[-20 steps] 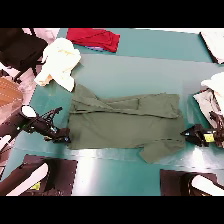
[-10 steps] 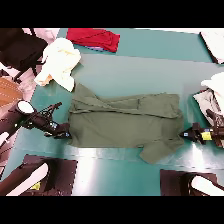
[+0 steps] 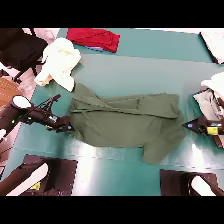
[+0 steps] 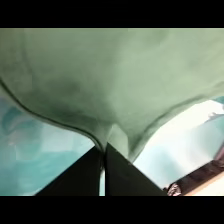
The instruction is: Fold the shirts.
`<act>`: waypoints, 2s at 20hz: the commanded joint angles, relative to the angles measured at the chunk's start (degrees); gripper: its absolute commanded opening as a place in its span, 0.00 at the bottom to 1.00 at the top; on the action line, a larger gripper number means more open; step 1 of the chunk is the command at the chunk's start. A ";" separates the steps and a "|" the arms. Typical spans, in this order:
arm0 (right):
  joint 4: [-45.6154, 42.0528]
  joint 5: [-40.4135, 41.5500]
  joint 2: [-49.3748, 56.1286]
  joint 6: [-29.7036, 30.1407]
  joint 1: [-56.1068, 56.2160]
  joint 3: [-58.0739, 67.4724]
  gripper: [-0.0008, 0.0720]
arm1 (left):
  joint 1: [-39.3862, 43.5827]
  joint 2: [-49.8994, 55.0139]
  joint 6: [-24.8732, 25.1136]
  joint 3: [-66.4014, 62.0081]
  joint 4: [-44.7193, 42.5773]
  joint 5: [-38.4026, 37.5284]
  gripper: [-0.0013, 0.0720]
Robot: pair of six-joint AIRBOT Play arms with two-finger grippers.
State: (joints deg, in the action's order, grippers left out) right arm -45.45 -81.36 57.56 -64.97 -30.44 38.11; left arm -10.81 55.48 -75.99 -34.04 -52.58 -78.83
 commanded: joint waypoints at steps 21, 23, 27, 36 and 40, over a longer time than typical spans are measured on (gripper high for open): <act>-4.15 35.34 28.52 -14.32 22.34 25.05 0.04 | 0.00 19.10 -5.64 -17.51 -0.55 43.67 0.06; -4.15 38.47 29.70 -14.47 23.69 25.07 0.04 | 0.00 21.44 -6.14 -17.51 -0.28 46.84 0.06; -3.58 38.60 30.18 -12.15 24.28 25.05 0.07 | 0.00 25.33 -2.47 -18.82 4.11 49.42 0.06; 5.68 21.33 19.93 -4.39 6.34 22.10 0.91 | 1.44 20.57 3.72 -32.98 11.63 36.17 0.97; 24.26 12.00 25.66 9.05 3.21 15.87 1.00 | 9.40 20.68 3.93 -33.46 11.82 35.60 0.97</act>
State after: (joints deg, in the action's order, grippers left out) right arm -33.50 -60.97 80.49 -64.97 -24.49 57.19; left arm -5.58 76.60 -72.75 -66.28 -42.17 -41.93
